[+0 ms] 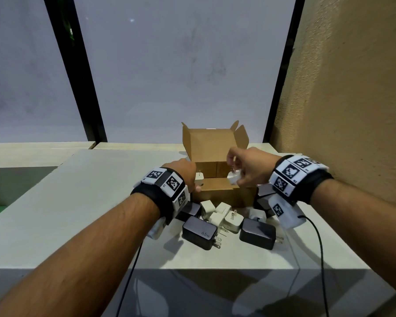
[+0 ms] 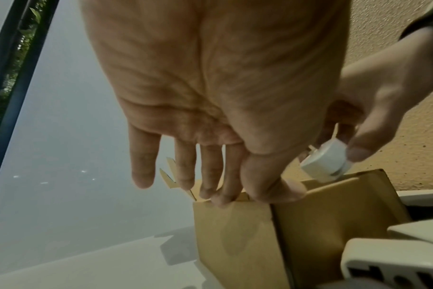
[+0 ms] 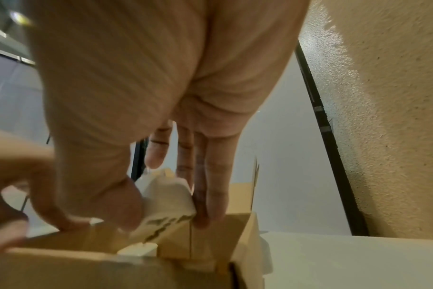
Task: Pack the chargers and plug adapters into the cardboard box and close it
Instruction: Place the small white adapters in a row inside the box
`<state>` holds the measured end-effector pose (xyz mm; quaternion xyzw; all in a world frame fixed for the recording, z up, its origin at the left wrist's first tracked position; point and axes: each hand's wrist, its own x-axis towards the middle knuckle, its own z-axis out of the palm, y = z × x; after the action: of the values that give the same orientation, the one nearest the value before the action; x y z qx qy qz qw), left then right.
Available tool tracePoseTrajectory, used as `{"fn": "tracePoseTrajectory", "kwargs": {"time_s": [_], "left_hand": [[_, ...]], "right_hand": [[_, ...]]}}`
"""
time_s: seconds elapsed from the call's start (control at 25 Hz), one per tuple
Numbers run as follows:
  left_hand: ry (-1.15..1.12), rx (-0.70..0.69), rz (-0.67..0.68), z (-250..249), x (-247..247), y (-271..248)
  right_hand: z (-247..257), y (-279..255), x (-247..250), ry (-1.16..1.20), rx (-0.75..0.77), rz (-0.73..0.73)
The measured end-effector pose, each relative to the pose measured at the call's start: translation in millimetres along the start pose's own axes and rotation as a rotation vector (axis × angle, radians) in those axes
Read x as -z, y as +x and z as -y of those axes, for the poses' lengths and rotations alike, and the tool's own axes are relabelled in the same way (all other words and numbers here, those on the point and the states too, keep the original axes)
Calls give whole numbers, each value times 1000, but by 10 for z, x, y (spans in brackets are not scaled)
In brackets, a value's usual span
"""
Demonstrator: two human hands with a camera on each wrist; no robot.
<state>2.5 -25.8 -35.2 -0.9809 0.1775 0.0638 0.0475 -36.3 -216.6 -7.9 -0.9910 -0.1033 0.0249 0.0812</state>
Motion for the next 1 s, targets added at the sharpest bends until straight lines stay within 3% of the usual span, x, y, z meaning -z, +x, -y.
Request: {"fn": "tracePoseTrajectory", "kwargs": {"time_s": [0.44,0.6,0.88,1.0], "left_hand": [[-283,-66,-93,280,-166,29],[-249,-157,21,346,-212,132],[-266,-128,171,395,-186,252],[-274,-148,174,437,-237,279]], "right_hand": [[21,558,-288,-284,47,211],[20,552,-294,-238,19,123],[83,562,-347,-261,-6,241],[69,635,-324,-274,-37,187]]}}
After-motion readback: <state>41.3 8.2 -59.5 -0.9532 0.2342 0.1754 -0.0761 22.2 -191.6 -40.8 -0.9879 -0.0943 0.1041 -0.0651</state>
